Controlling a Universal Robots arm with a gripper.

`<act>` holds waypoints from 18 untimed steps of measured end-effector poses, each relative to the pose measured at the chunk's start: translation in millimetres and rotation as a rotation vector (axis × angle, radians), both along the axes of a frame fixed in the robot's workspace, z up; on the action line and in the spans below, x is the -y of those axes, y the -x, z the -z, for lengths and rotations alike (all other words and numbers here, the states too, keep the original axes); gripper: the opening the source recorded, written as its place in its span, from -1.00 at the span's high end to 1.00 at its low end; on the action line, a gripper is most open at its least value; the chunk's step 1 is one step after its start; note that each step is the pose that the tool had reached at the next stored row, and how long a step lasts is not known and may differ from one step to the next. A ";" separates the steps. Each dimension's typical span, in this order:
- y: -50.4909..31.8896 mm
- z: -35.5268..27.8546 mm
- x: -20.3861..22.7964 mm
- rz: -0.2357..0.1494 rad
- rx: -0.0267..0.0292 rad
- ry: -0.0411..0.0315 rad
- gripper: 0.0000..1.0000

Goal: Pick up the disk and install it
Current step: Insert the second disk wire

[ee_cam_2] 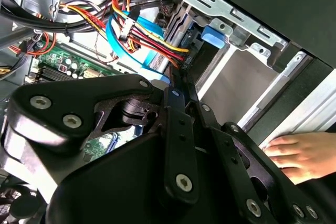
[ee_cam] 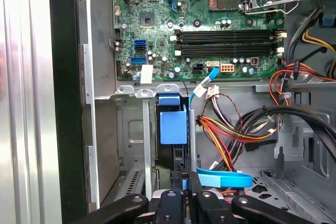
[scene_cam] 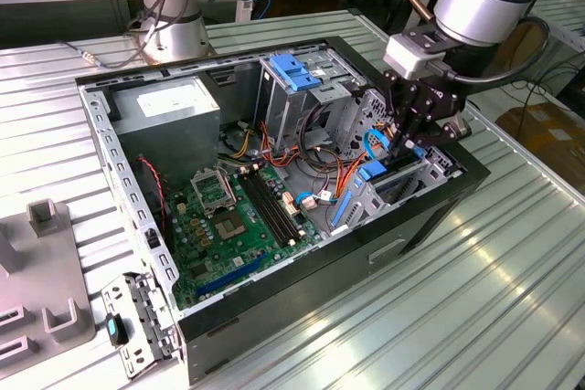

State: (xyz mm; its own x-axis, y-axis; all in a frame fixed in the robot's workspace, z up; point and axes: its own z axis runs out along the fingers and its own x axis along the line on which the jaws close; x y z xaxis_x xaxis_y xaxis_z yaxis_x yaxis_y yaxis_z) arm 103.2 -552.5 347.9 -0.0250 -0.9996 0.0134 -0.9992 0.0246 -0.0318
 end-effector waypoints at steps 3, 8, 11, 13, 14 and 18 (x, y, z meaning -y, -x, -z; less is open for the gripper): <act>0.0 0.0 2.3 0.001 0.0000 -0.0091 0.68; 0.0 0.0 4.4 0.002 0.0000 -0.0312 0.68; 0.0 0.1 5.7 0.002 0.0000 -0.0342 0.68; 0.0 0.3 6.1 0.002 0.0000 -0.0344 0.68; 0.0 0.6 6.1 0.002 0.0000 -0.0342 0.68; 0.0 1.1 6.3 0.002 0.0000 -0.0345 0.68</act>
State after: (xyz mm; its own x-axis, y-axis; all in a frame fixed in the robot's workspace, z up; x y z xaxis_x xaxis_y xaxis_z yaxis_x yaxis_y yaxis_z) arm 103.2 -558.8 346.8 -0.0268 -0.9994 -0.0210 -0.9991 0.0274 -0.0309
